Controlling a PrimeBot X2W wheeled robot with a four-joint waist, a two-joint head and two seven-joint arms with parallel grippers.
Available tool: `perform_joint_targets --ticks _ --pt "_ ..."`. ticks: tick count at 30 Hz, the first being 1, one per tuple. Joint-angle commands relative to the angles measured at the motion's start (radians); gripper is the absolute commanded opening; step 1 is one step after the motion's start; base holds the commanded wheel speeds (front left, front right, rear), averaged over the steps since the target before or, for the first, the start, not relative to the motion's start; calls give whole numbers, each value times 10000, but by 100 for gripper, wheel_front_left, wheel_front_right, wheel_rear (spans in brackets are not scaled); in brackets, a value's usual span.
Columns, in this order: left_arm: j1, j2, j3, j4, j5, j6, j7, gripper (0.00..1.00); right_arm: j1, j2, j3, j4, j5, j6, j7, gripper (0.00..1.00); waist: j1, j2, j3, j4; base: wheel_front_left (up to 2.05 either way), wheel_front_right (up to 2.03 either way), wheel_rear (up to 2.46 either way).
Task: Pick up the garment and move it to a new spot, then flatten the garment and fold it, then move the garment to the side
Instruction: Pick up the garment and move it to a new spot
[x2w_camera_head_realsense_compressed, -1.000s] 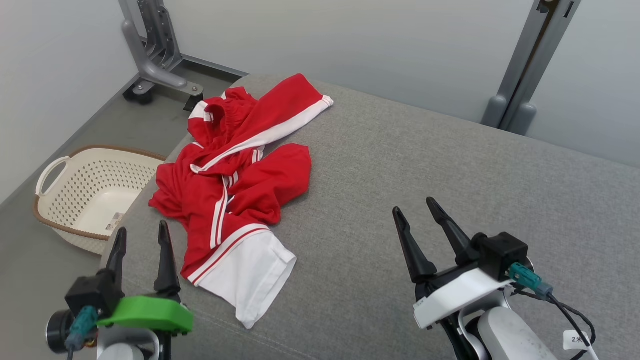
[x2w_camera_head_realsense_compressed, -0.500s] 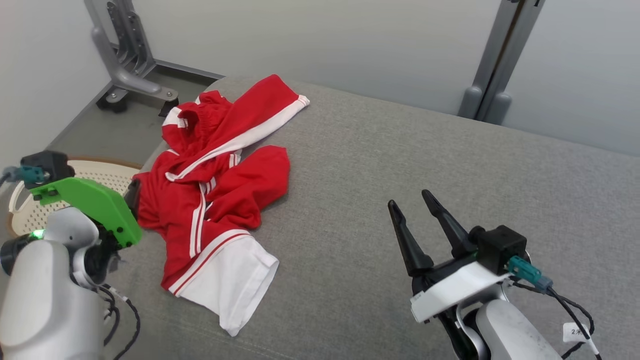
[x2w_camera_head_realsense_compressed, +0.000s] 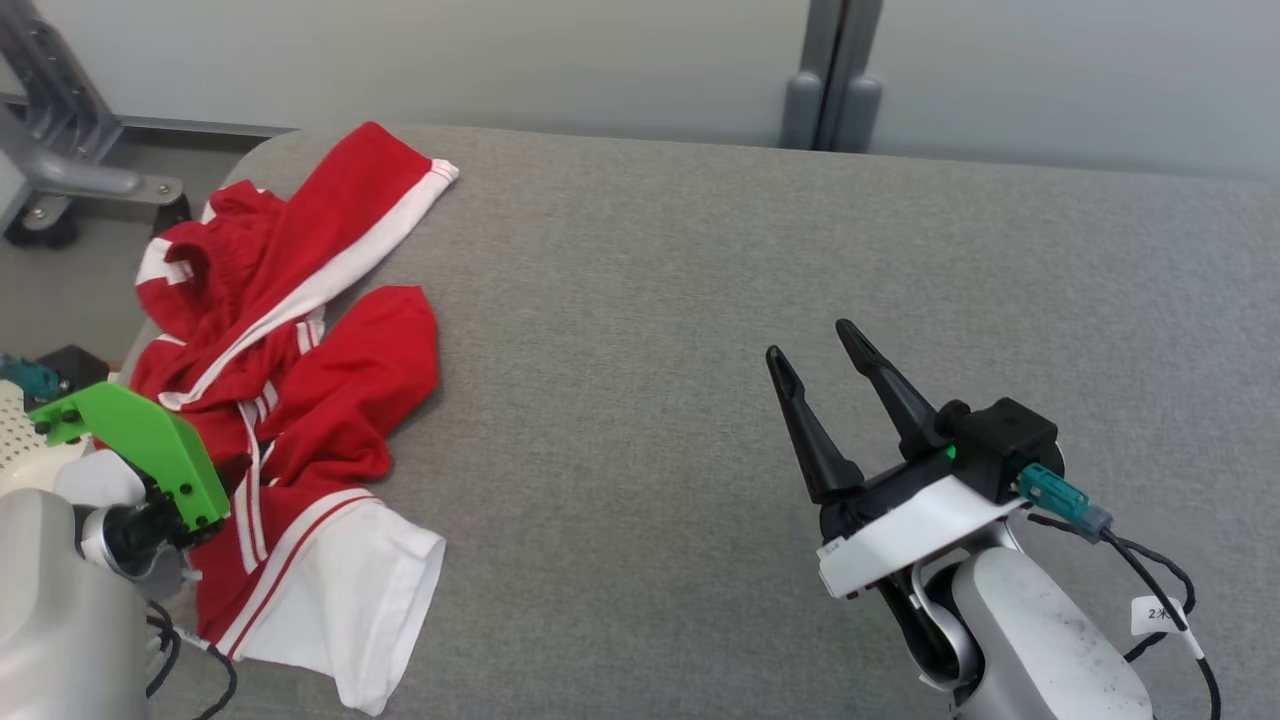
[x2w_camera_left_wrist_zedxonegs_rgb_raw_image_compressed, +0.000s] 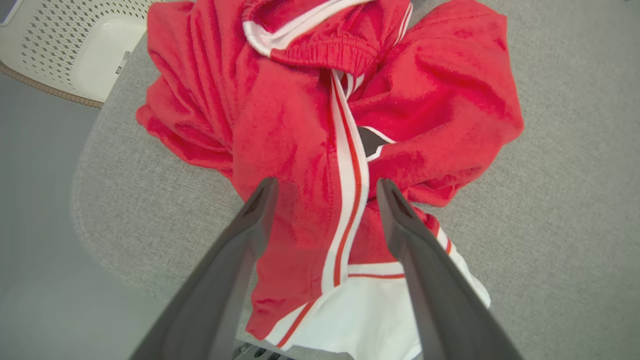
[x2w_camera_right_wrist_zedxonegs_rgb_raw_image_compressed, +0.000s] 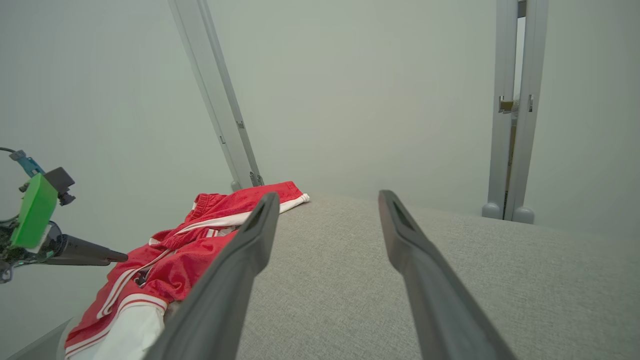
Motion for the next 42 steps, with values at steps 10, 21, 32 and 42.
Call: perform_joint_targets --ticks 10,21,32,42 --pt "-72 327 -204 1752 -357 -138 266 81 -230 -33 11 -16 109 1 -29 100 0 0 853 -1473 0 0 0" --pt "-218 811 -1372 1455 -153 -171 -328 0 121 83 -48 175 170 1 -29 100 0 0 276 -1268 0 0 0" --pt "-441 2310 -3554 -2333 -1315 -173 264 0 971 299 -437 315 291 1 -29 100 0 0 -977 -1000 0 0 0" --pt "-971 2656 -4060 -6204 -2200 -169 505 0 1082 396 -575 222 183 1 -29 100 0 0 -1262 -1695 0 0 0"
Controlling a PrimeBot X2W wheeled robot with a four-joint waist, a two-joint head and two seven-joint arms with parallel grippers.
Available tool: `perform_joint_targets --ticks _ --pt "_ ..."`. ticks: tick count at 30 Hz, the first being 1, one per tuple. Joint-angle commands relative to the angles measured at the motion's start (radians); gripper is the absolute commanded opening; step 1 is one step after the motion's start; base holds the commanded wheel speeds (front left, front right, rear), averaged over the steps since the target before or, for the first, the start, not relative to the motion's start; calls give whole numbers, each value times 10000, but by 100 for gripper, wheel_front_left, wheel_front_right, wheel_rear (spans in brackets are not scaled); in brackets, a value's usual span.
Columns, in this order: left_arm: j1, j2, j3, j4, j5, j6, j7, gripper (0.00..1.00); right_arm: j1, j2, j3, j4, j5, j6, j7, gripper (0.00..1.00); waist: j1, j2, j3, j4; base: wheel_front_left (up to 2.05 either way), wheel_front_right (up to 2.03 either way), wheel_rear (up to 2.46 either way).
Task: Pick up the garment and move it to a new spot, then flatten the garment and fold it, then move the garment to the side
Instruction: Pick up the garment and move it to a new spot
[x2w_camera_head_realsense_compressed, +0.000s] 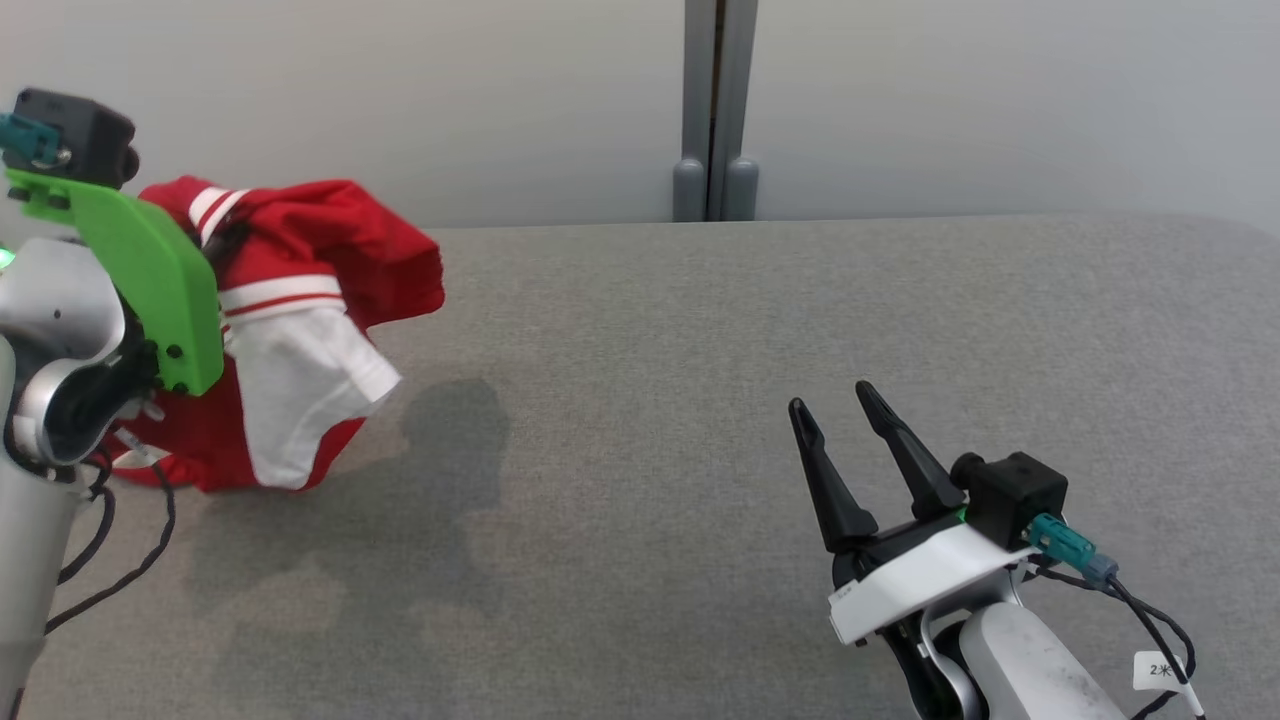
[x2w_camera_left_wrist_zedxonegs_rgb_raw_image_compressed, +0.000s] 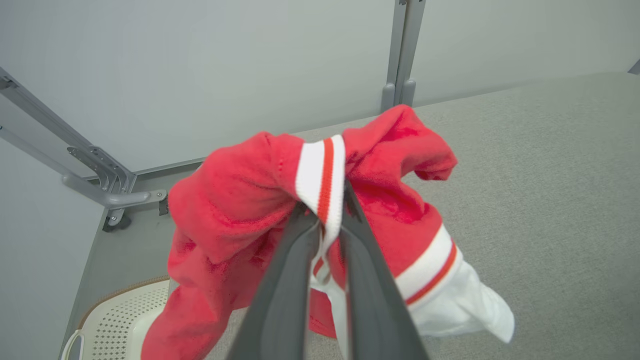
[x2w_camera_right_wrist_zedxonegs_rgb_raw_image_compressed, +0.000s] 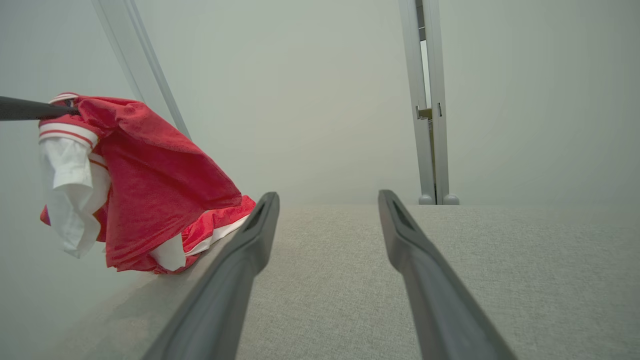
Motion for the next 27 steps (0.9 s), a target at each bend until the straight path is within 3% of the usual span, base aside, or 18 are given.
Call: perform_joint_targets --ticks 1,7,13,17,20,26,27 --pt "-235 -117 1 -394 -88 -29 -68 0 142 -5 -17 -19 -64 1 -29 100 0 -1 -72 -401 0 0 0" --pt "-516 -1049 -251 -1927 53 135 -859 0 -37 -115 -307 -86 -144 1 -29 100 0 -1 93 -1512 0 0 0" --pt "166 -1910 -763 -1659 564 165 -2308 0 -220 -236 -548 -231 -201 1 -29 100 0 -1 430 -2586 0 0 0" --pt "720 -2564 -1214 -481 995 214 -3621 0 -262 -258 -518 -259 -142 1 -29 100 0 -1 655 -3137 0 0 0" --pt "1099 -3119 -1401 888 1425 229 -5281 0 -351 -318 -371 -230 -110 1 -29 100 0 -1 759 -3433 0 0 0" --pt "1375 -4247 -1965 3770 1726 69 -7698 0 -540 -376 -210 -241 -58 1 -29 100 0 -1 978 -3631 0 0 0" --pt "1307 -4361 -2087 4142 1724 60 -7894 20 -553 -370 -195 -244 -59 1 -29 100 0 -1 1015 -3612 0 0 0"
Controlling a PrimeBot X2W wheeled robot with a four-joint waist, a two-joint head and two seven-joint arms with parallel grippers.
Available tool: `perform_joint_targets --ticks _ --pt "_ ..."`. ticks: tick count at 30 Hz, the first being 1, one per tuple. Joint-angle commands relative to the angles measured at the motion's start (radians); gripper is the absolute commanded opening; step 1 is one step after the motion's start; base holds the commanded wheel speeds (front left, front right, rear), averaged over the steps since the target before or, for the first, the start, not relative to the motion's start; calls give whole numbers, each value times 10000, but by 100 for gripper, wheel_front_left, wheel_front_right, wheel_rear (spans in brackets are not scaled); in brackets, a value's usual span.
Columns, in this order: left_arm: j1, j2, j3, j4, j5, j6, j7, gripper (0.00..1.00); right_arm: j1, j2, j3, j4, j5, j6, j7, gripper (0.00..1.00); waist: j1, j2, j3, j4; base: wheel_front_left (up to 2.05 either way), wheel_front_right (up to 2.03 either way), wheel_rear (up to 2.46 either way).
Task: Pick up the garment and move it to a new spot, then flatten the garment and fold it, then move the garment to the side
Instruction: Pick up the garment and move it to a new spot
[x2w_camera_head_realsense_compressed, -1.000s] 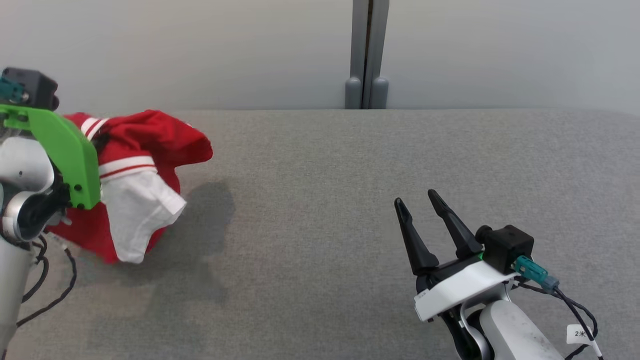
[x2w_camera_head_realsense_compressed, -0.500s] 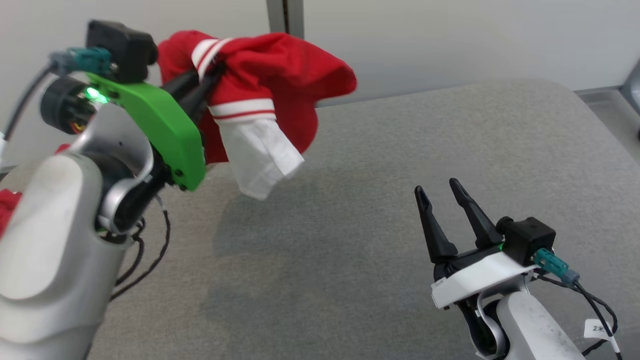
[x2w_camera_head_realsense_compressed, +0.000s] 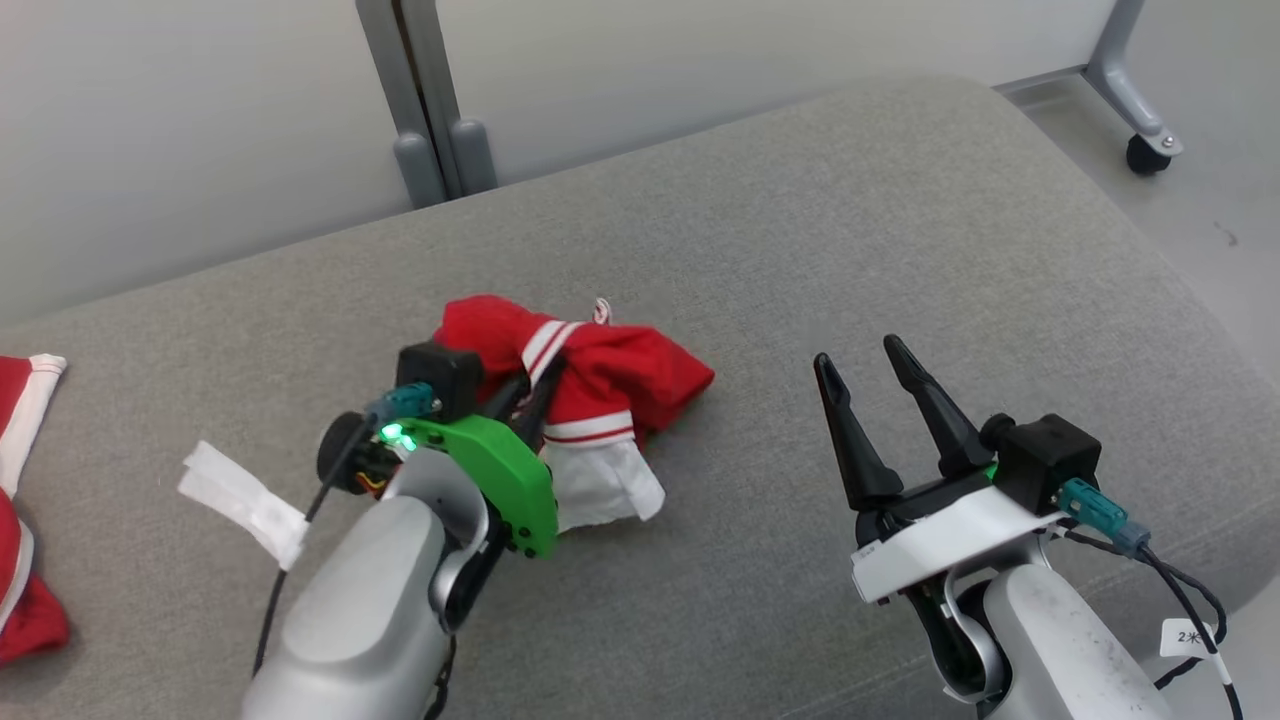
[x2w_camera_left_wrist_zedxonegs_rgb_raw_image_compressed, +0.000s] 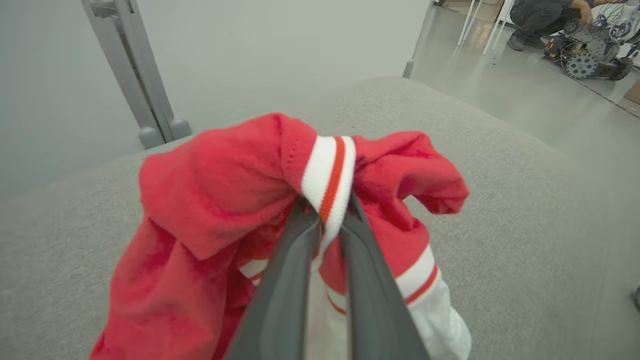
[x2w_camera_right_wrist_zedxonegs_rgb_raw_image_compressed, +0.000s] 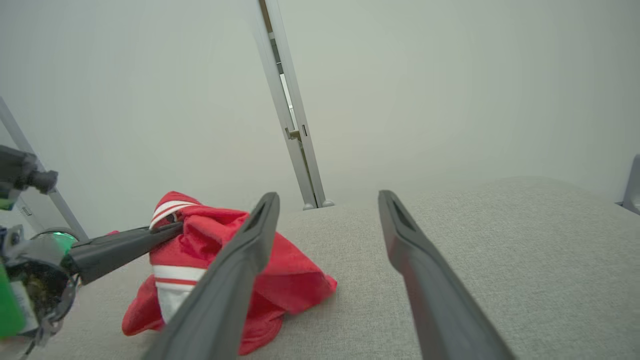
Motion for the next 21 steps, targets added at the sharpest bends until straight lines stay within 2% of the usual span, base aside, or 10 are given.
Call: perform_joint_targets --ticks 1,2,6,10,16,21 --pt "-169 -90 -92 492 -15 -28 -212 50 -97 5 28 -21 17 1 -29 100 0 -1 261 -78 0 0 0" --pt "-287 -148 -191 787 7 -49 -342 100 -113 12 42 -24 28 1 -29 100 0 -1 298 -36 0 0 0" --pt "-709 -393 -585 1642 -26 -94 -888 100 -114 31 64 -22 51 1 -29 100 0 -1 400 245 0 0 0" --pt "-1050 -353 -845 1750 -125 -109 -1398 100 -37 50 53 7 53 1 -29 100 0 -1 356 543 0 0 0" --pt "-983 438 -494 757 -396 -26 -1989 100 175 -10 -107 -53 -28 1 -29 100 0 -1 205 984 0 0 0" --pt "-99 1437 421 -770 -337 840 -2227 100 278 -27 -191 -155 -45 1 -29 100 0 -1 115 1258 0 0 0"
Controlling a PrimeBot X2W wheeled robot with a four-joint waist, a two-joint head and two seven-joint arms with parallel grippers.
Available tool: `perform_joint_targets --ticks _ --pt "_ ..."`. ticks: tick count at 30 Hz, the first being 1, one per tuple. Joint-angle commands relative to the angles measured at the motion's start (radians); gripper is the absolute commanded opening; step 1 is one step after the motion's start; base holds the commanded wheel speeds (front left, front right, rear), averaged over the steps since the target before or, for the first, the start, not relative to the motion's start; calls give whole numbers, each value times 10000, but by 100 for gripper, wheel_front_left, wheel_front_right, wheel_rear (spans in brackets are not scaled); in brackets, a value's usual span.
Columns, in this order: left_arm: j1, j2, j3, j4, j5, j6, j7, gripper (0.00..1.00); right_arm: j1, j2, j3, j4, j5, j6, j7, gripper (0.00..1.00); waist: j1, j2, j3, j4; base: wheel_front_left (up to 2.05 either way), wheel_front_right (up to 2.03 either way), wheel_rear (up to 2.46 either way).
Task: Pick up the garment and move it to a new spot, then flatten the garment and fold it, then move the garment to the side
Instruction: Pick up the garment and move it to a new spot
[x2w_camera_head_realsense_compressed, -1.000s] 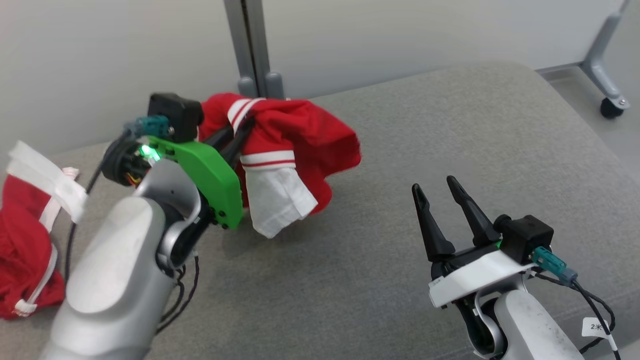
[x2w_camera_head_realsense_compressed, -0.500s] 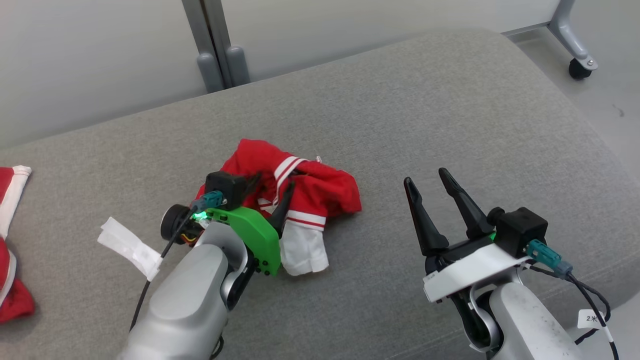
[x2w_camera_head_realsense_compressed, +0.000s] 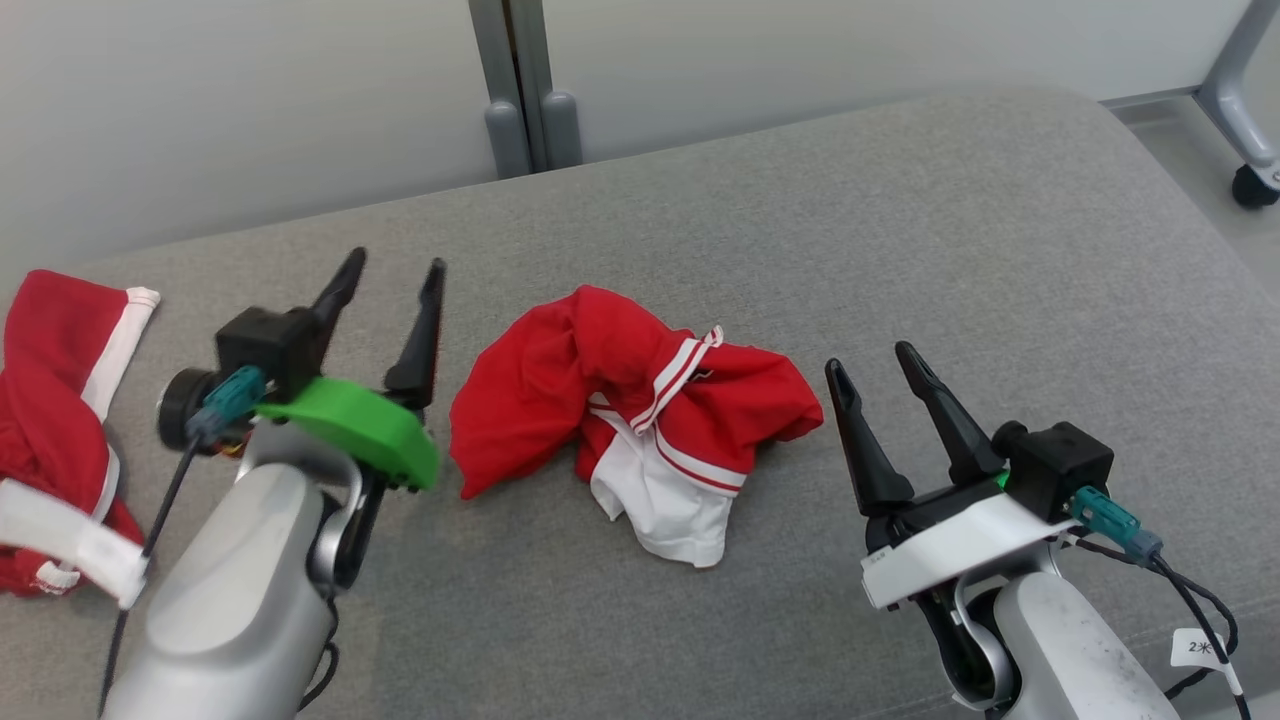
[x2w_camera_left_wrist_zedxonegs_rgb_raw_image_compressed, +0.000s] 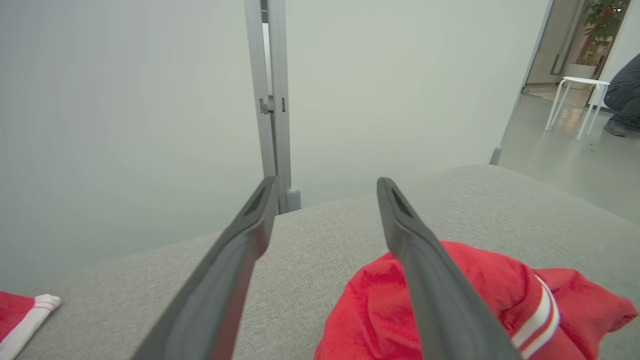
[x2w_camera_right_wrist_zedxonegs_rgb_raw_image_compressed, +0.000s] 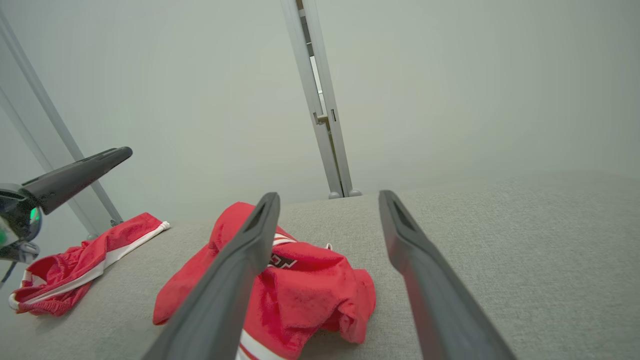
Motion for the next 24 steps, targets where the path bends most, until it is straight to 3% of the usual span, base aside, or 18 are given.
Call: perform_joint_targets --ticks 1,6,11,16,24 --pt "523 234 275 -440 -2 270 -60 100 119 -14 -35 -66 -42 1 -29 100 0 0 -84 156 0 0 0" --pt "2251 858 1556 -2471 400 1220 -87 100 281 -75 -119 -133 -40 1 -29 100 0 0 -125 290 0 0 0" --pt "4463 395 3020 -4303 1222 1774 -74 100 491 -200 -213 -100 2 1 -29 100 0 0 -261 338 0 0 0" --pt "5793 -256 3664 -4827 2022 1658 -76 100 755 -159 -442 -169 70 1 -29 100 0 0 -325 454 0 0 0" --pt "6247 -1139 4227 -4723 2779 945 -77 100 690 -273 -459 -88 21 1 -29 100 0 0 -337 591 0 0 0"
